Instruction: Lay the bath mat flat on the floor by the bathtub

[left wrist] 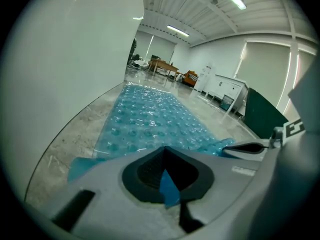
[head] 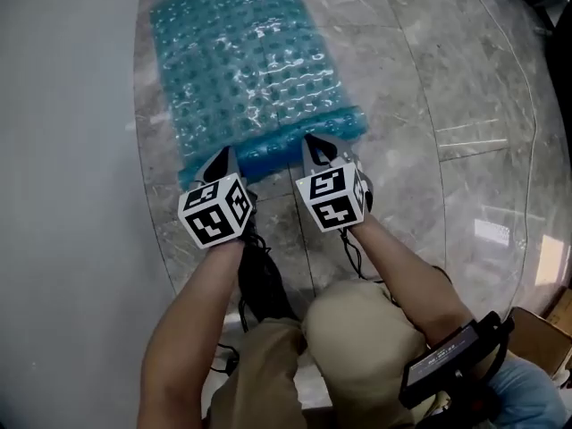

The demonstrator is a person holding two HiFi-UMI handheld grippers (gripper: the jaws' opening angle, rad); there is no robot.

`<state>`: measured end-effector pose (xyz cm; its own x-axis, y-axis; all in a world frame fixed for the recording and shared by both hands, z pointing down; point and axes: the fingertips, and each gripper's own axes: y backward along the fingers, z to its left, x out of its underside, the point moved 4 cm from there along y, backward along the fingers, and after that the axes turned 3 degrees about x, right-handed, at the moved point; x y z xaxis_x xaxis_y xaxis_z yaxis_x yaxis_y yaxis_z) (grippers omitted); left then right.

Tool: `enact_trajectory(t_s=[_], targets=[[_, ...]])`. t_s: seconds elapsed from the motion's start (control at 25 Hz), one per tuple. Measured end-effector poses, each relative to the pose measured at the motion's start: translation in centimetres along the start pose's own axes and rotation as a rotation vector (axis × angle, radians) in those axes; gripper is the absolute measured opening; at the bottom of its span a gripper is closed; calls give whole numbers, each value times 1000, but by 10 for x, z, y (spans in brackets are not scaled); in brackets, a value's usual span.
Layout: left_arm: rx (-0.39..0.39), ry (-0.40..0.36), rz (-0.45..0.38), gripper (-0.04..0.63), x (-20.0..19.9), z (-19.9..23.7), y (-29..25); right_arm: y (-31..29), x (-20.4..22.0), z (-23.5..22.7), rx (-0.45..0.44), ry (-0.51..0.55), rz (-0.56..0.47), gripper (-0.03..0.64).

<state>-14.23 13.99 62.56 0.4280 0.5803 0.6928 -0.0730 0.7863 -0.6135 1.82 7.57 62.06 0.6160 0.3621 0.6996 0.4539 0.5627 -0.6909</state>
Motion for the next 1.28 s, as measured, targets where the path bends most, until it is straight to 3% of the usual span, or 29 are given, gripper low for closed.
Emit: enact_trajectory(t_s=[0.2,0.4,0.6,0.8,1.04,1.28], targets=[[5,-42,33,6,21,-11,17,21,-14,-7,-104,-88,-29,6],[18,-25,64,6,51,-21,37,4,-13,-24,-53,-82,0,8],[0,-105,70,8,62,-37,53,8,12,-20,-30,-37,18,6],[-24,-15,77,8,80,-52,82,34,42,-7,-68,-49,22,6],[20,-45,7,8,38,-74,120,53,62,-11,-64,10,21,6],[-25,1,30,8,65,-54,82,72,72,2,-68,8,-7,6]])
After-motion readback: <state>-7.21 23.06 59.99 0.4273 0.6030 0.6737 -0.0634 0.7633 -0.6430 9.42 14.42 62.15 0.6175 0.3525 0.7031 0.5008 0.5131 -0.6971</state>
